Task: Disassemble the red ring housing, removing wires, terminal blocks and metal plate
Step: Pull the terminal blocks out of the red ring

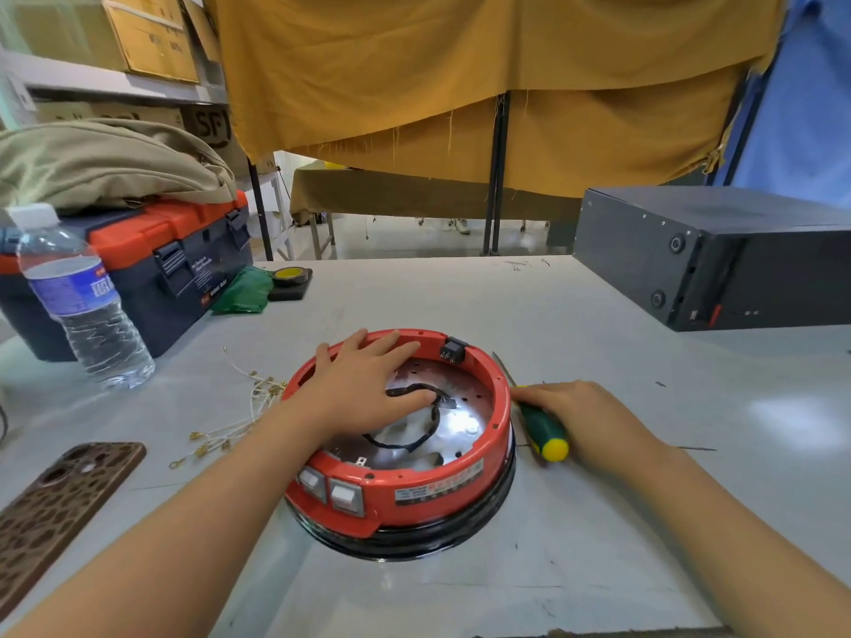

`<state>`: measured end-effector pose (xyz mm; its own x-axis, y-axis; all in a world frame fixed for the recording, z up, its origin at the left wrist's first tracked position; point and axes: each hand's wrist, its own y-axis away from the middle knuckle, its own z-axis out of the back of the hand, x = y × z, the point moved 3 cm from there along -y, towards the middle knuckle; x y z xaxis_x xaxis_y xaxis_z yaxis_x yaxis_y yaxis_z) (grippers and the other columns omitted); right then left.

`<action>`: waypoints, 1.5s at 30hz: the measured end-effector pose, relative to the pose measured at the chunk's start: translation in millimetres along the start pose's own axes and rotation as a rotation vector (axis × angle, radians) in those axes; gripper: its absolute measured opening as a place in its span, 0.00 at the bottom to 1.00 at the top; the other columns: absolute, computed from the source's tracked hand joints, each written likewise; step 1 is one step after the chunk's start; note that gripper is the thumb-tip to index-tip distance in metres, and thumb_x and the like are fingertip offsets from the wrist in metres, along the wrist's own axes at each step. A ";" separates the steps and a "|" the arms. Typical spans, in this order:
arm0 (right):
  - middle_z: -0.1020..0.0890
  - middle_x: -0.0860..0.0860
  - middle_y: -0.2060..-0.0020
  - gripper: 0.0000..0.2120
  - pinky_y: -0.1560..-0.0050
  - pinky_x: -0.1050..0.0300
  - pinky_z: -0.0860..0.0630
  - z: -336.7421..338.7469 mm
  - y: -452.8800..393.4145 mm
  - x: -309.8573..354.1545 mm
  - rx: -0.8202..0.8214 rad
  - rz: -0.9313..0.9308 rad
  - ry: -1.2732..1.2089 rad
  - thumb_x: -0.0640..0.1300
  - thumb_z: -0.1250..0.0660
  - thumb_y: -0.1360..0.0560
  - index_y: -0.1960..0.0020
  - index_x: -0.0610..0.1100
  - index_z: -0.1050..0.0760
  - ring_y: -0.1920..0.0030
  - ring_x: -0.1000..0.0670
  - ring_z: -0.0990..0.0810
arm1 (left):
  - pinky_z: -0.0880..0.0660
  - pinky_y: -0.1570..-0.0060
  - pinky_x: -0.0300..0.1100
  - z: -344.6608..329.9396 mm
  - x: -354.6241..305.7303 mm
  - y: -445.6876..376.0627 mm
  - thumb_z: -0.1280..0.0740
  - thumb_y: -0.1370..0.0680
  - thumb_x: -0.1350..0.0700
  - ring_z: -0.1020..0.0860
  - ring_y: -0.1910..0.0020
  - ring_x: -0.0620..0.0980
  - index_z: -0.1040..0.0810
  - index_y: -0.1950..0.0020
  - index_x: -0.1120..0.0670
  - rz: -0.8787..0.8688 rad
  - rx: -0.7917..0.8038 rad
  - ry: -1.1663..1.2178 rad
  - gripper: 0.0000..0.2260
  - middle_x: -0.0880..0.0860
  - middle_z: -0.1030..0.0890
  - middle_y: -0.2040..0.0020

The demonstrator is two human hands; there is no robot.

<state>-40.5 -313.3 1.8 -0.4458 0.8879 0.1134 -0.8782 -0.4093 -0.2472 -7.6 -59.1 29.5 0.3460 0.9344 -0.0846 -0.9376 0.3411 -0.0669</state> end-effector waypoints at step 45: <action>0.20 0.47 0.46 0.17 0.47 0.49 0.25 18.3 -86.9 69.5 0.004 -0.165 -0.109 0.45 0.31 0.26 0.38 0.45 0.25 0.48 0.45 0.23 | 0.35 0.46 0.45 14.6 31.2 0.1 0.43 0.23 0.38 0.34 0.39 0.52 0.42 0.25 0.44 -0.193 -0.246 -0.186 0.28 0.43 0.33 0.30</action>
<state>1.6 -219.9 48.8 -0.3117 0.9152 0.2555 -0.9415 -0.2613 -0.2126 2.6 -28.4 41.4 0.4823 0.8658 0.1335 -0.8120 0.4990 -0.3028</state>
